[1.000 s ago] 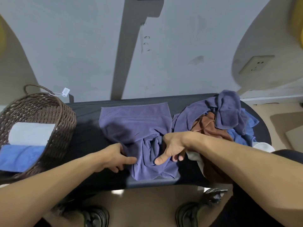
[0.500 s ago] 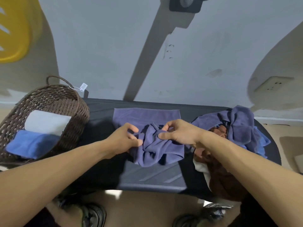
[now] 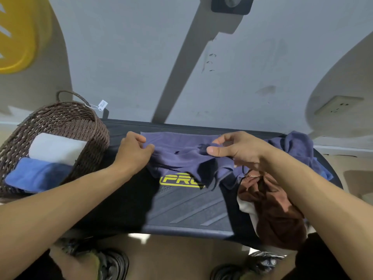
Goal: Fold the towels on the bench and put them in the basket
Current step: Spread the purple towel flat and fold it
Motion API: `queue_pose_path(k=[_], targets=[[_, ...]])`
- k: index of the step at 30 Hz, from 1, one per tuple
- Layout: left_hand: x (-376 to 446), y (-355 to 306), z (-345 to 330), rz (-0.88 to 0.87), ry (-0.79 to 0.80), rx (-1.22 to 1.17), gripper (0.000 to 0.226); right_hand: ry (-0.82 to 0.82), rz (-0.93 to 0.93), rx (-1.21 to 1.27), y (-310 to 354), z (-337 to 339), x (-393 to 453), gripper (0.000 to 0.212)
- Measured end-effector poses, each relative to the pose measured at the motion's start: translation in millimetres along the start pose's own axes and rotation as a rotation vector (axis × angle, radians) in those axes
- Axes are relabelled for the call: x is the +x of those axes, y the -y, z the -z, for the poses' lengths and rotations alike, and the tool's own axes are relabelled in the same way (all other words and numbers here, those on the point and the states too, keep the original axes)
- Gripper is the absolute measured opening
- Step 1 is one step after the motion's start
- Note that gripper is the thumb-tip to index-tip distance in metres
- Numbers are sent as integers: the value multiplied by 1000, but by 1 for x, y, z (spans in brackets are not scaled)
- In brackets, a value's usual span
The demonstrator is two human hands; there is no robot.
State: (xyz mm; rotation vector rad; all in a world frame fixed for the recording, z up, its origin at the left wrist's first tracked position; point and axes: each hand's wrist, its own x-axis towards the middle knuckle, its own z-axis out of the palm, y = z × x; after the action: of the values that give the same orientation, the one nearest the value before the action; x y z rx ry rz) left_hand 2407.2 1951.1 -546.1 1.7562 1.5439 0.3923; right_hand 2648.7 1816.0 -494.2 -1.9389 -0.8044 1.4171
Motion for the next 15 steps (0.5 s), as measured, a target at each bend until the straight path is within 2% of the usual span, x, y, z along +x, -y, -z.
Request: queue_pose_path(k=[2, 4, 6, 9, 13, 15], targets=[[-22, -19, 3, -316, -51, 78, 27, 69, -3, 220, 5, -1, -4, 25], [-53, -41, 2, -527, 45, -13, 29, 68, 14, 290, 9, -5, -7, 26], [-78, -53, 0, -538, 157, -92, 32, 44, 50, 333, 13, -12, -10, 23], [-86, -56, -1, -461, 260, -134, 33, 65, 110, 367, 18, -28, -17, 24], [-83, -60, 4, -502, 238, -146, 25, 86, 179, 385, 20, -48, -26, 29], [-85, -59, 8, -576, 199, -118, 20, 105, 193, 429, 20, -54, -28, 27]])
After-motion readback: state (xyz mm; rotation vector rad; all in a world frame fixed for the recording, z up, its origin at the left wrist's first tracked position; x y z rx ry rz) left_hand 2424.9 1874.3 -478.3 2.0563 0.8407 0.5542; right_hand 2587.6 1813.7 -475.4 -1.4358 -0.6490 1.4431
